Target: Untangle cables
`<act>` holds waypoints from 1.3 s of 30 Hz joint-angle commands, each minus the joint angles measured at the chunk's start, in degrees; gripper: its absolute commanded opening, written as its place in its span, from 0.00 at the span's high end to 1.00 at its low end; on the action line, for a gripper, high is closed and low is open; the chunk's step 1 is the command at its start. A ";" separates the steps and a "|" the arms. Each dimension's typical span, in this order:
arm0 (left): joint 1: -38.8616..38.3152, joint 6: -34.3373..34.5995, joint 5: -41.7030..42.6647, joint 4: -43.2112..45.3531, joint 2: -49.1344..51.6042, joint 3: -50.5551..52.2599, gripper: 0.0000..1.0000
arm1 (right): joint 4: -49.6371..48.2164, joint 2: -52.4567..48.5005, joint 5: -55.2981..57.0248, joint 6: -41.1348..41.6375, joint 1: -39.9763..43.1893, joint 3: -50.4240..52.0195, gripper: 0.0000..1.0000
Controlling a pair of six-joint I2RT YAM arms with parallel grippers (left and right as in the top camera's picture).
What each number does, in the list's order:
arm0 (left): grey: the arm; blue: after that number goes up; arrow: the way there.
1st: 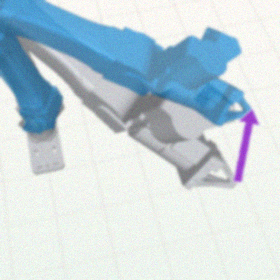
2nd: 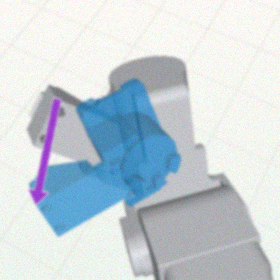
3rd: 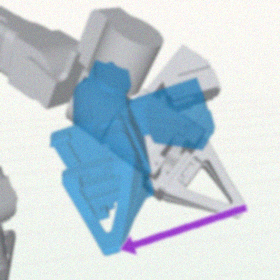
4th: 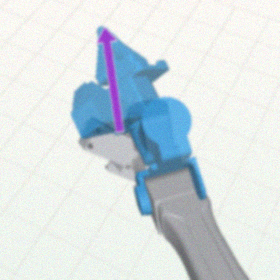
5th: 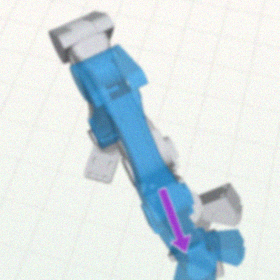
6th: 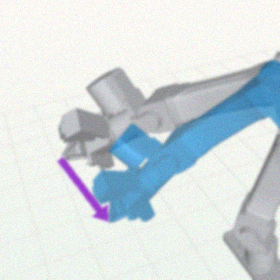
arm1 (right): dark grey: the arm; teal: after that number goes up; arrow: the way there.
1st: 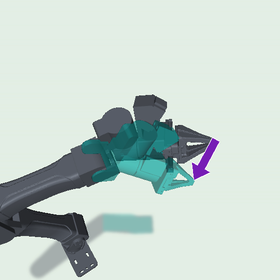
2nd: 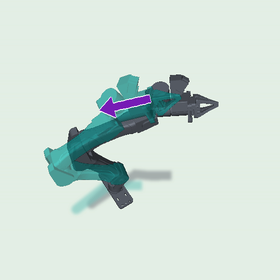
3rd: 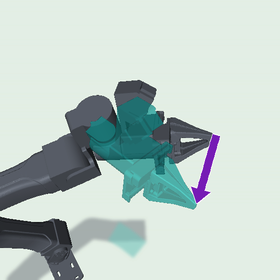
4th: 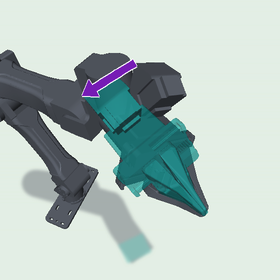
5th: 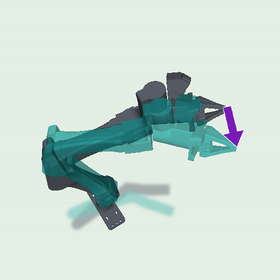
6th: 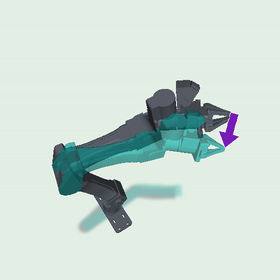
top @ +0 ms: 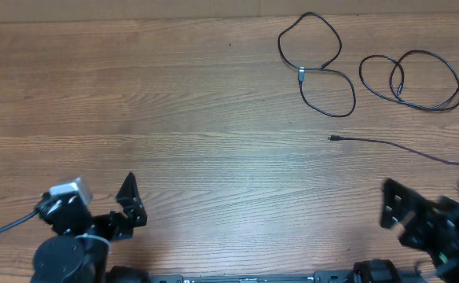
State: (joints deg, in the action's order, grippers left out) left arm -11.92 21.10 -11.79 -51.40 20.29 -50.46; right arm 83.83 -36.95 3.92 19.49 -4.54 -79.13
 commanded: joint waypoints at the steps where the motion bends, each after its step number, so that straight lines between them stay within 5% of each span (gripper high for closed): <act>1: -0.11 1.07 0.44 2.91 0.33 5.22 0.00 | -4.50 -0.07 -5.33 0.44 0.09 9.05 0.00; 12: -0.11 -4.35 1.18 14.80 0.72 15.45 0.00 | -20.02 -0.13 -8.33 -0.17 0.09 23.30 0.00; 39: -0.11 -4.37 1.14 11.47 0.74 15.47 0.01 | -24.22 -0.20 -8.35 -0.15 0.09 23.30 0.00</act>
State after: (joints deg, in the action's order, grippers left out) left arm -11.92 17.78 -11.11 -39.03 21.17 -35.27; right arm 60.03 -37.60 -4.25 19.29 -4.54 -55.90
